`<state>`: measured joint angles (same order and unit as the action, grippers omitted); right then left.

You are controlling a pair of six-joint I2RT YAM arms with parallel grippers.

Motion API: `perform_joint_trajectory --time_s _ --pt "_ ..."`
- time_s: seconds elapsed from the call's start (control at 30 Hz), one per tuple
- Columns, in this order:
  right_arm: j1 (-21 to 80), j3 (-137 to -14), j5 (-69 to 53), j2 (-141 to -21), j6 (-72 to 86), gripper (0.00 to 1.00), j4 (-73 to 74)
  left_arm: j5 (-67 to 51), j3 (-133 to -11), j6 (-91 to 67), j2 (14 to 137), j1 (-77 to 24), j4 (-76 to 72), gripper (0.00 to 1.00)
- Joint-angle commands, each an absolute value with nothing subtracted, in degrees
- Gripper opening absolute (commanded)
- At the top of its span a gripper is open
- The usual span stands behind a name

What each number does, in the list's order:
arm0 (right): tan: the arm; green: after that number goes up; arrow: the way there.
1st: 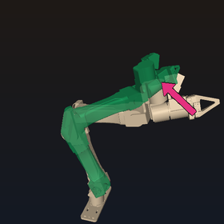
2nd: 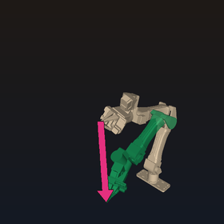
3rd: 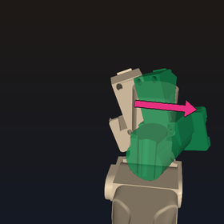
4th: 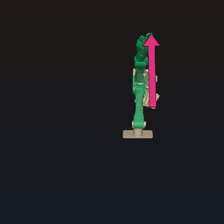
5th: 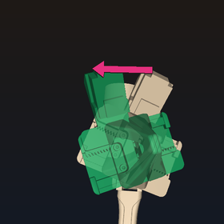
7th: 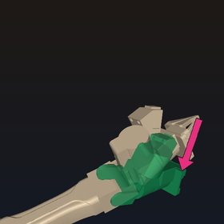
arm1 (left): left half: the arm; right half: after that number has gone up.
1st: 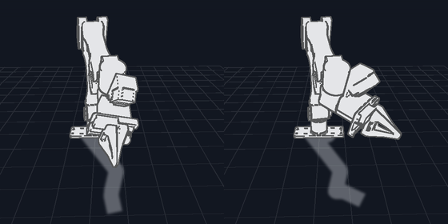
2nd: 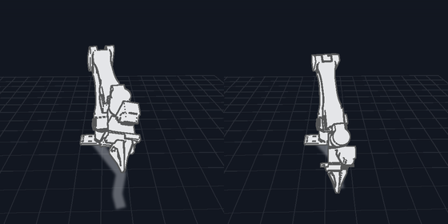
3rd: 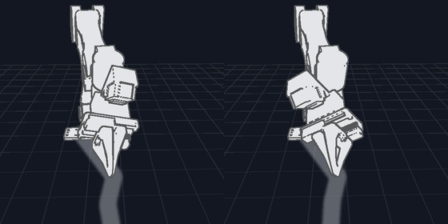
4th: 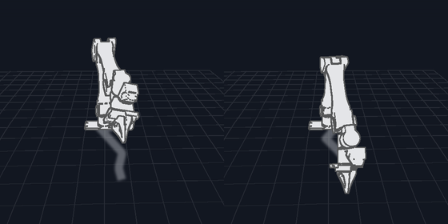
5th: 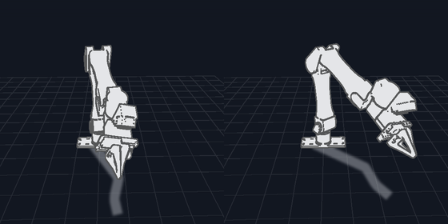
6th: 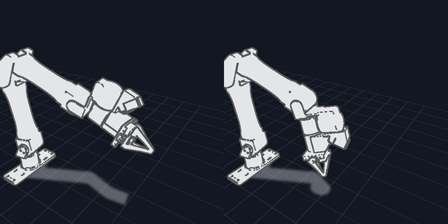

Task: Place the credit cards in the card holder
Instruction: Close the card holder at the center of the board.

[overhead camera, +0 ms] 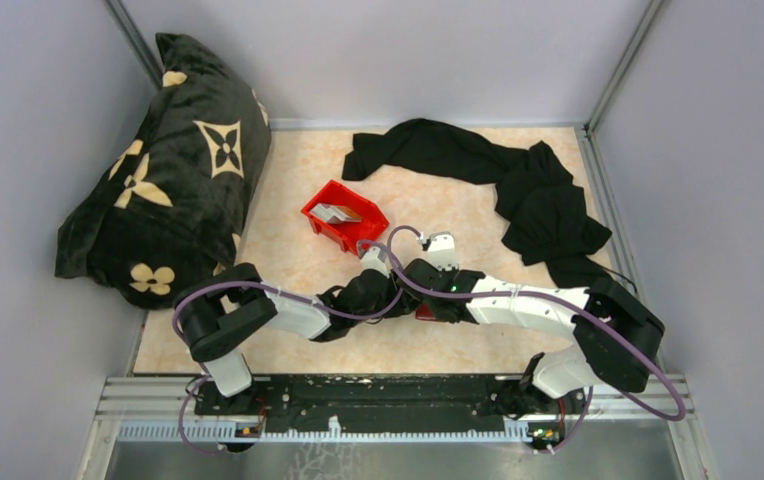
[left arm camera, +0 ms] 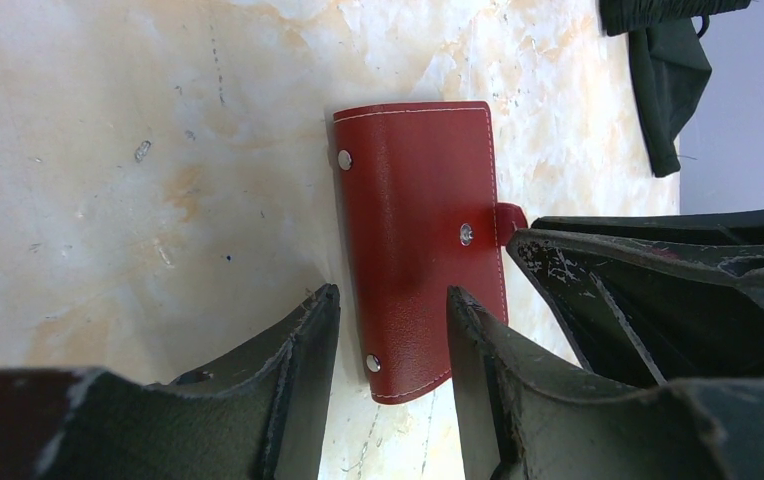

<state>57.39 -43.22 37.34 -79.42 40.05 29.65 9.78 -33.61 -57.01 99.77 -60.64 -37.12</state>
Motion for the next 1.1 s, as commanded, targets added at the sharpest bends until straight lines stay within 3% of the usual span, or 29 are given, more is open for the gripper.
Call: perform_joint_trajectory --time_s 0.0,0.13,1.07 --pt "58.2 -46.0 38.9 -79.9 39.6 0.18 29.7 8.1 -31.4 -56.4 103.3 -61.4 -27.0 0.52" --pt "58.2 -46.4 39.0 -80.9 39.5 0.23 29.9 8.0 -31.4 -56.3 103.4 -61.5 -27.0 0.52" --pt "59.2 -47.9 43.0 -81.6 40.1 0.22 34.0 7.4 -31.4 -56.5 103.9 -61.5 -27.7 0.51"
